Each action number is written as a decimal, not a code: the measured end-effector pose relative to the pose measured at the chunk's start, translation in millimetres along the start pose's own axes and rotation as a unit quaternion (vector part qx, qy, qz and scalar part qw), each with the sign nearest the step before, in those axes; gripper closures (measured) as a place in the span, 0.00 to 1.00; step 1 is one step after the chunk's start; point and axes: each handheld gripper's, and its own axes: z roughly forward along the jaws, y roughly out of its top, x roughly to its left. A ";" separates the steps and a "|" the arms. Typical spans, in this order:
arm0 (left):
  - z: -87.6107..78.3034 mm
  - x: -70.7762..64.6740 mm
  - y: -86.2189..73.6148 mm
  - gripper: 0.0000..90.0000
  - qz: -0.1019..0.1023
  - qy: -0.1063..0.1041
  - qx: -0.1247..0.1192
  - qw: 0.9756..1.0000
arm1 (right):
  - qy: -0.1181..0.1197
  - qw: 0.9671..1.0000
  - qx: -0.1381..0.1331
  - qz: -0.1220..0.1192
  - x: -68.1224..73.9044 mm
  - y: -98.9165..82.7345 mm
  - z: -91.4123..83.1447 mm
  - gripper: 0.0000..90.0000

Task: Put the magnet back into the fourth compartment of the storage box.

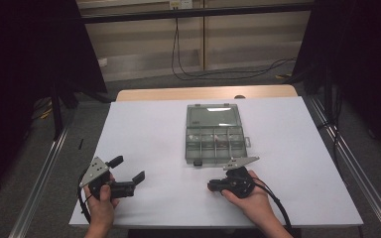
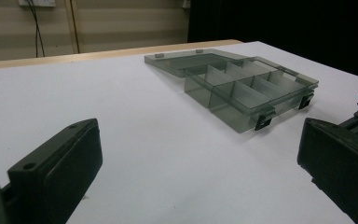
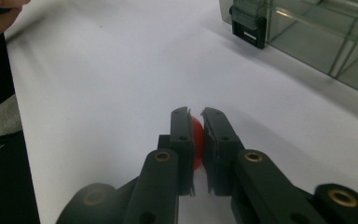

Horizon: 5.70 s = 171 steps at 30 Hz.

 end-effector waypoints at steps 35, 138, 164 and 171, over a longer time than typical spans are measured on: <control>2.0 -2.8 2.6 0.00 -0.005 -0.004 -0.009 1.000 | -0.014 0.999 -0.033 -0.003 -13.1 12.7 -23.7 0.93; 10.0 -8.3 3.0 0.00 -0.010 -0.009 -0.003 1.000 | -0.088 0.994 -0.070 0.017 -77.7 67.6 -52.5 0.93; 12.9 -10.7 1.7 0.00 -0.010 -0.008 -0.001 1.000 | -0.103 0.990 -0.084 0.050 -108.8 67.6 -43.4 0.93; 15.3 -11.1 1.5 0.00 -0.010 -0.010 0.000 1.000 | -0.107 0.988 -0.092 0.063 -118.0 66.3 -41.6 0.93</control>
